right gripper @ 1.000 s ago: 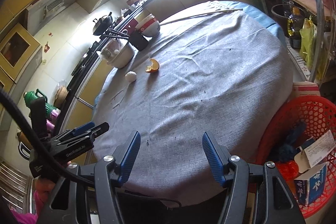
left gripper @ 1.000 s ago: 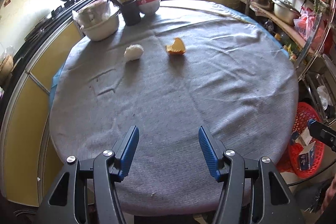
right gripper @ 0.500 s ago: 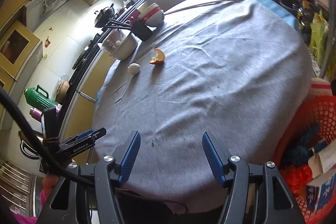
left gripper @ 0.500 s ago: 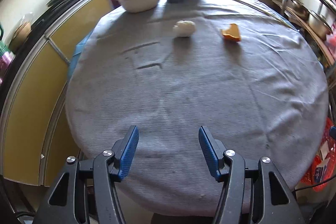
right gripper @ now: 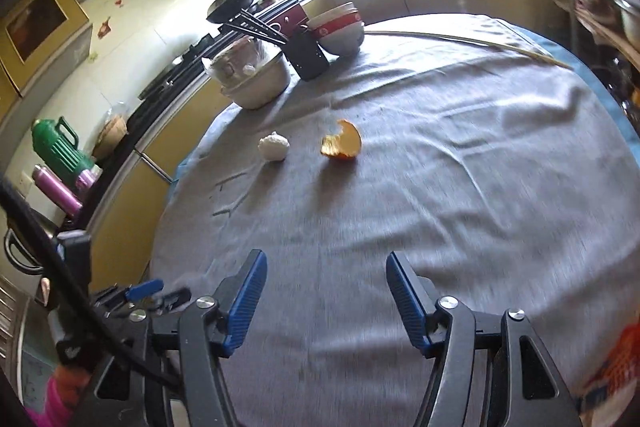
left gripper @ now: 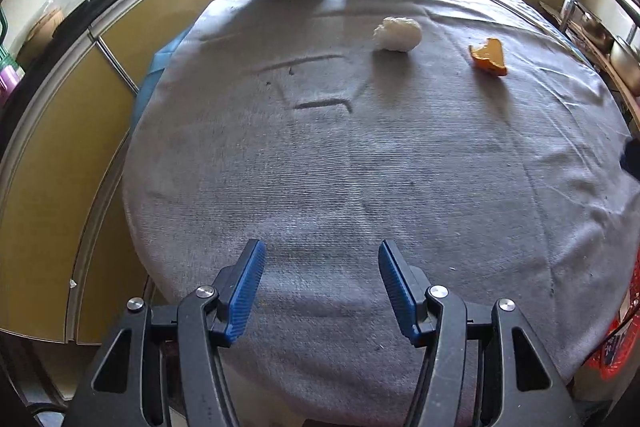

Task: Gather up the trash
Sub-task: 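Grasp the orange peel with the right tool while the left tool grasps the white tissue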

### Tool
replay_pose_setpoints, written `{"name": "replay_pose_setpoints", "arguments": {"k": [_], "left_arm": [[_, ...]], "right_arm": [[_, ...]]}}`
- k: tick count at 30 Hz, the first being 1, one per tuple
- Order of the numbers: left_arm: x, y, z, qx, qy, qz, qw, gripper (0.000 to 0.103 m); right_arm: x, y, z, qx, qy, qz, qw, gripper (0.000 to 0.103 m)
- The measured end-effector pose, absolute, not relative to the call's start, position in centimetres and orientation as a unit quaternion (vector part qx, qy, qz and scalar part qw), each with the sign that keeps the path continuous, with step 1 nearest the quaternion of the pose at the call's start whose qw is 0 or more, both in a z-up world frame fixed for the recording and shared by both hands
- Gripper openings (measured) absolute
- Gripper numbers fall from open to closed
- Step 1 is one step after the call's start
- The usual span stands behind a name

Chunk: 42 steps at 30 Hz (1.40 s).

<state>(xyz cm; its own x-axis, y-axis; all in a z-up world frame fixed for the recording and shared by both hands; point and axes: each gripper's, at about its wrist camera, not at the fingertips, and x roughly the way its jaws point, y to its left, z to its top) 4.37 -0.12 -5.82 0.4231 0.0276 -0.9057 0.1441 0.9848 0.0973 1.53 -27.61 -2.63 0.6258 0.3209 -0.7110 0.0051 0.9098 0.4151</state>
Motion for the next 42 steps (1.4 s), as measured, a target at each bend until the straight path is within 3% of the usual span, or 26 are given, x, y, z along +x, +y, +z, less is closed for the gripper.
{"name": "replay_pose_setpoints", "arguments": {"k": [19,32,33,36,42], "left_arm": [[9.7,5.6,-8.4,0.034,0.562,0.012,0.826,0.06],[15.4,1.8,-5.9,0.051,0.535,-0.032,0.843,0.06],[16.3,1.3,-5.6,0.052,0.531,-0.037,0.845,0.06],[18.7,-0.1,-5.2,0.043,0.533,-0.05,0.844,0.06],[22.1,-2.9,-4.8,0.019,0.526,-0.086,0.846,0.06]], "right_arm": [[17.7,-25.0,-8.0,0.091,0.478,0.1,0.868,0.073],[20.8,-23.8,-9.9,0.049,0.466,0.098,0.878,0.073],[20.7,-23.7,-9.9,0.045,0.462,0.097,0.88,0.072],[20.4,-23.1,-10.1,0.015,0.45,0.089,0.888,0.052],[19.4,-23.9,-9.8,0.027,0.434,0.094,0.896,0.04]]}}
